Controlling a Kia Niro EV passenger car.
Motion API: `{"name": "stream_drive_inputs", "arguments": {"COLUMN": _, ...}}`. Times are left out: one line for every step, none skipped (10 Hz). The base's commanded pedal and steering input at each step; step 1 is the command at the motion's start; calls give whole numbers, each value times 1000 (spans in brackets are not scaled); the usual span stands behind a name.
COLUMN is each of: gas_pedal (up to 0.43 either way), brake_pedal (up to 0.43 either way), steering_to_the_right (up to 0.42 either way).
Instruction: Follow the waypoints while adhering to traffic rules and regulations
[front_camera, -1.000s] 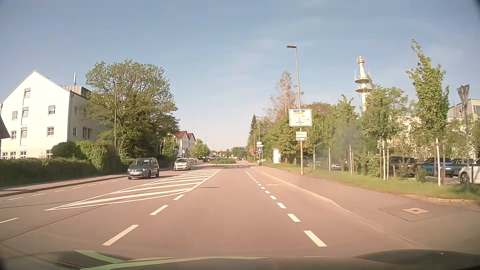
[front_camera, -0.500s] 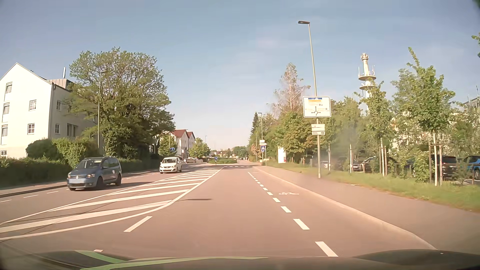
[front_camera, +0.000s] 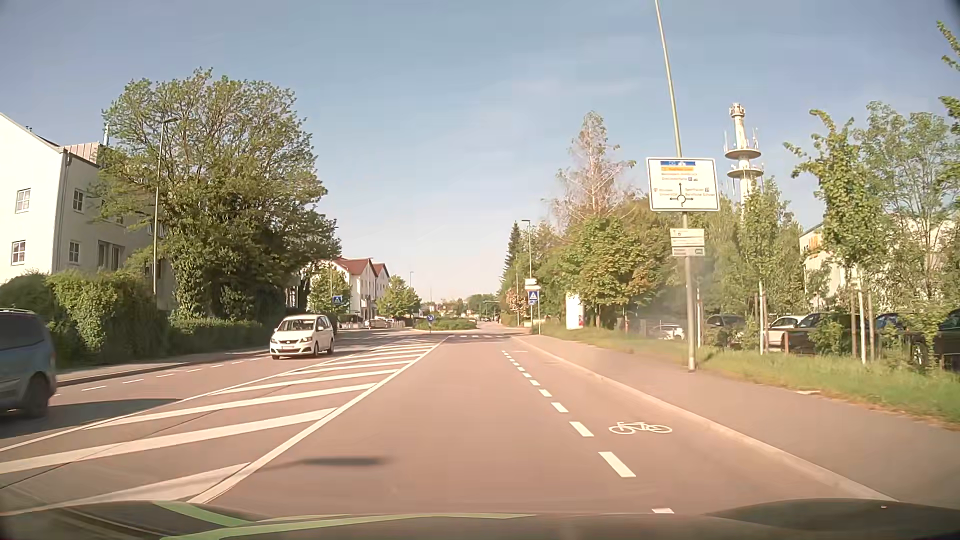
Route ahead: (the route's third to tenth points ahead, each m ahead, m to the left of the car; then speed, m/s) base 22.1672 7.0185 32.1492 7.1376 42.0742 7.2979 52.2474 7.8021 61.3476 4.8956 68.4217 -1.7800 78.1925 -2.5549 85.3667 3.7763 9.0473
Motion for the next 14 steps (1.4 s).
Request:
{"name": "stream_drive_inputs", "arguments": {"gas_pedal": 20, "brake_pedal": 0, "steering_to_the_right": -5}}
{"name": "stream_drive_inputs", "arguments": {"gas_pedal": 28, "brake_pedal": 0, "steering_to_the_right": -5}}
{"name": "stream_drive_inputs", "arguments": {"gas_pedal": 28, "brake_pedal": 0, "steering_to_the_right": -5}}
{"name": "stream_drive_inputs", "arguments": {"gas_pedal": 39, "brake_pedal": 0, "steering_to_the_right": -4}}
{"name": "stream_drive_inputs", "arguments": {"gas_pedal": 47, "brake_pedal": 0, "steering_to_the_right": -4}}
{"name": "stream_drive_inputs", "arguments": {"gas_pedal": 47, "brake_pedal": 0, "steering_to_the_right": -3}}
{"name": "stream_drive_inputs", "arguments": {"gas_pedal": 47, "brake_pedal": 0, "steering_to_the_right": -1}}
{"name": "stream_drive_inputs", "arguments": {"gas_pedal": 47, "brake_pedal": 0, "steering_to_the_right": -1}}
{"name": "stream_drive_inputs", "arguments": {"gas_pedal": 47, "brake_pedal": 0, "steering_to_the_right": -1}}
{"name": "stream_drive_inputs", "arguments": {"gas_pedal": 47, "brake_pedal": 0, "steering_to_the_right": -1}}
{"name": "stream_drive_inputs", "arguments": {"gas_pedal": 39, "brake_pedal": 0, "steering_to_the_right": 0}}
{"name": "stream_drive_inputs", "arguments": {"gas_pedal": 28, "brake_pedal": 0, "steering_to_the_right": -1}}
{"name": "stream_drive_inputs", "arguments": {"gas_pedal": 28, "brake_pedal": 0, "steering_to_the_right": 0}}
{"name": "stream_drive_inputs", "arguments": {"gas_pedal": 28, "brake_pedal": 0, "steering_to_the_right": 0}}
